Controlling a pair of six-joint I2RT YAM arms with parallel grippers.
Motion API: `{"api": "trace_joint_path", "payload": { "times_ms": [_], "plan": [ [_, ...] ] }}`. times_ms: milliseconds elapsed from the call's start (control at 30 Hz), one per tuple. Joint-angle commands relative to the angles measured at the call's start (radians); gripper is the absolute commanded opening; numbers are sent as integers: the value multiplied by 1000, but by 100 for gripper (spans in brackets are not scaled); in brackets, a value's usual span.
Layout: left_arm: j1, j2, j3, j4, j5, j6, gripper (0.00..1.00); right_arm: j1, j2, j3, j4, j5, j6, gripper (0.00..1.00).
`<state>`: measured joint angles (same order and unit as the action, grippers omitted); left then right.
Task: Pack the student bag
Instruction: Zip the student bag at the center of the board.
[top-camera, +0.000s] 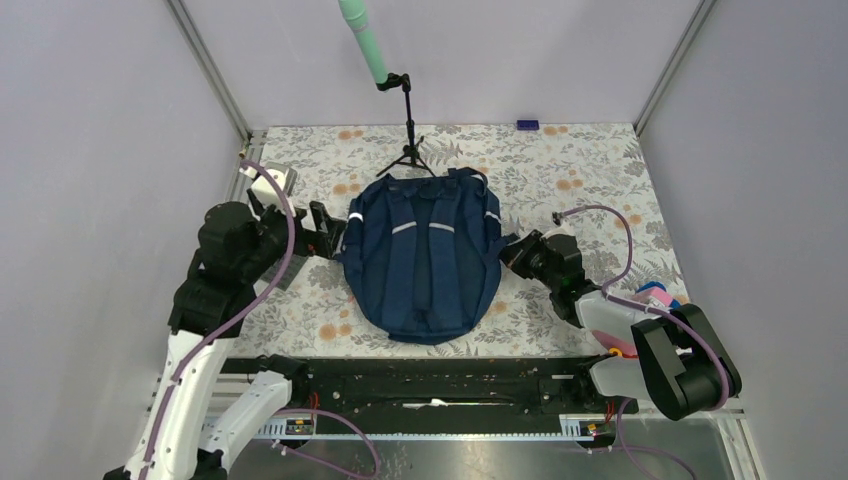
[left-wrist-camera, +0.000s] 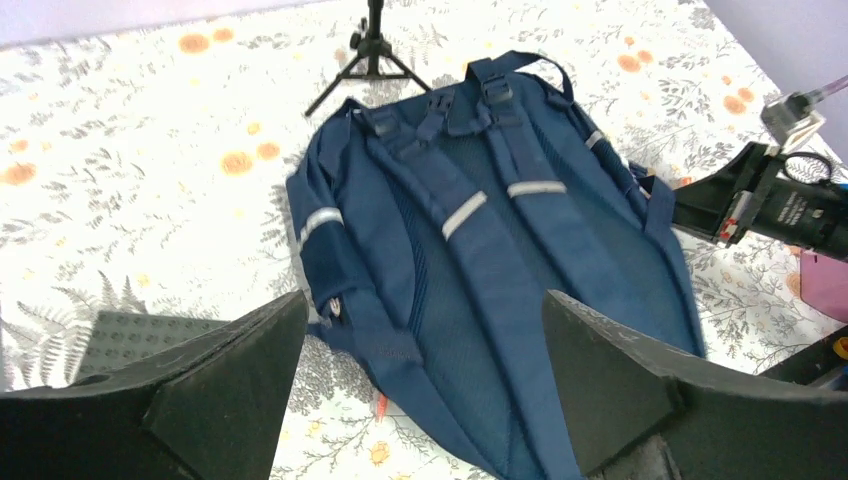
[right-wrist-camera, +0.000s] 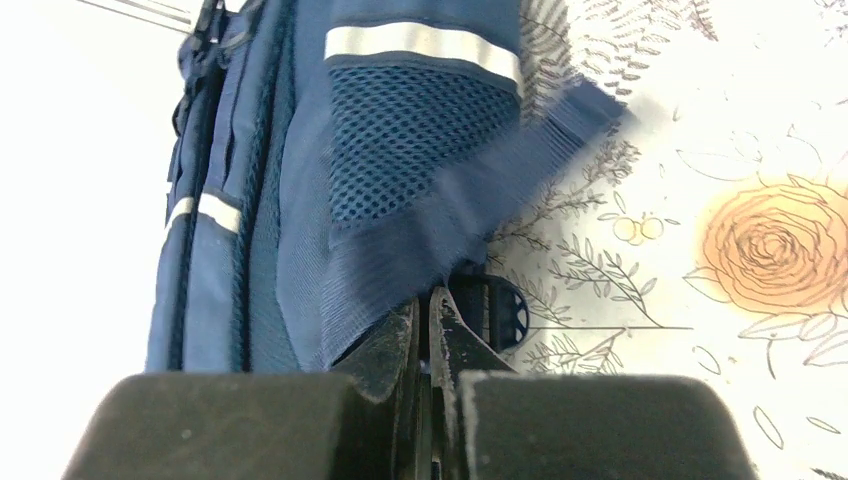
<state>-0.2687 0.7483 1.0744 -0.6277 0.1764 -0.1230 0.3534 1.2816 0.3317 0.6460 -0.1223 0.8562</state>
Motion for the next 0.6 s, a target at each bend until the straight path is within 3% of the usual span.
{"api": "trace_joint_path", "payload": {
  "times_ms": [0, 100, 200, 333, 567],
  "plan": [
    [-1, 28, 104, -95, 22, 30, 91, 13, -16, 43, -16, -2, -45, 0],
    [-3, 65, 100, -47, 139, -70, 91, 13, -27, 48, -36, 1, -62, 0],
    [-16, 107, 17, 136, 213, -240, 88, 16, -35, 58, -65, 7, -80, 0],
    [-179, 235, -45, 323, 89, -361, 87, 24, -36, 68, -87, 23, -91, 0],
    [-402, 623, 110, 481, -12, -415, 87, 38, -30, 76, -100, 41, -113, 0]
  ]
}}
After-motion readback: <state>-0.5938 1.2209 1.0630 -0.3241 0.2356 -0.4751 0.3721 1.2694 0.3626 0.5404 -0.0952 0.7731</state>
